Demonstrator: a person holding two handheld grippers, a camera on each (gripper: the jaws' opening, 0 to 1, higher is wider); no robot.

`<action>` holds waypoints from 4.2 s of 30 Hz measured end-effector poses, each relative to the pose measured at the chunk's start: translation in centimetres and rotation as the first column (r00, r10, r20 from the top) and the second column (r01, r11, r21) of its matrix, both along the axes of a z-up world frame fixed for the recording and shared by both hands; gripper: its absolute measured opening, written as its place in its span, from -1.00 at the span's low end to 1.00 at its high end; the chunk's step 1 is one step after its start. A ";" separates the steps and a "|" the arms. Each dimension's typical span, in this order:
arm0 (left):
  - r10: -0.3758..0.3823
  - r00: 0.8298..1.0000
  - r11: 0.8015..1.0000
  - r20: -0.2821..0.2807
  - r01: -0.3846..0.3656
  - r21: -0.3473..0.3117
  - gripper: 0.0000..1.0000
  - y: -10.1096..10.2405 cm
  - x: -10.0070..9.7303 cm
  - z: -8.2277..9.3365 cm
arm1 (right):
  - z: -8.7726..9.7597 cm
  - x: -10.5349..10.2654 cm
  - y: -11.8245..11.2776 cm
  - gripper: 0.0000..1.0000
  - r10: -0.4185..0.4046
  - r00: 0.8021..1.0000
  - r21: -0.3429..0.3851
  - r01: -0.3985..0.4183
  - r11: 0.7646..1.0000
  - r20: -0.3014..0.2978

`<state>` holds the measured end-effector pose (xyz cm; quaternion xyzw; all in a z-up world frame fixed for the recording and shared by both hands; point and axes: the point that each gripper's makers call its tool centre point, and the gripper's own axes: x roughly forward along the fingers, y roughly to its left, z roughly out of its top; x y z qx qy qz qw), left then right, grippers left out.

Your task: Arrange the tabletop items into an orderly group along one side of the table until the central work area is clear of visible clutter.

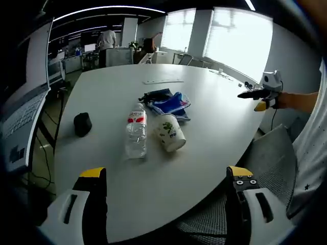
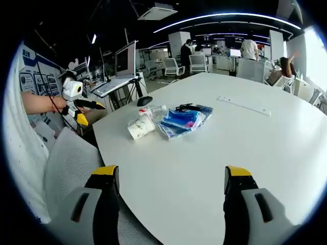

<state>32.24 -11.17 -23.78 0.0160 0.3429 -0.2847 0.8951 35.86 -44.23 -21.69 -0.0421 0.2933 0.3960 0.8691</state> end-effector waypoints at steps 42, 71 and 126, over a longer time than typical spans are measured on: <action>-0.002 1.000 1.000 -0.001 0.002 -0.016 0.98 -0.3 0.5 -0.1 | 0.3 0.6 0.2 0.66 0.008 1.000 -0.007 -0.008 1.000 0.002; -0.009 0.999 1.000 0.034 0.010 -0.028 0.91 -1.0 2.6 0.8 | 0.9 3.0 0.9 0.63 0.023 1.000 -0.002 -0.023 1.000 0.021; -0.072 0.994 0.996 0.084 0.076 -0.045 0.85 -3.1 10.4 2.1 | 2.0 12.7 4.5 0.47 0.065 0.997 0.015 -0.065 0.998 0.050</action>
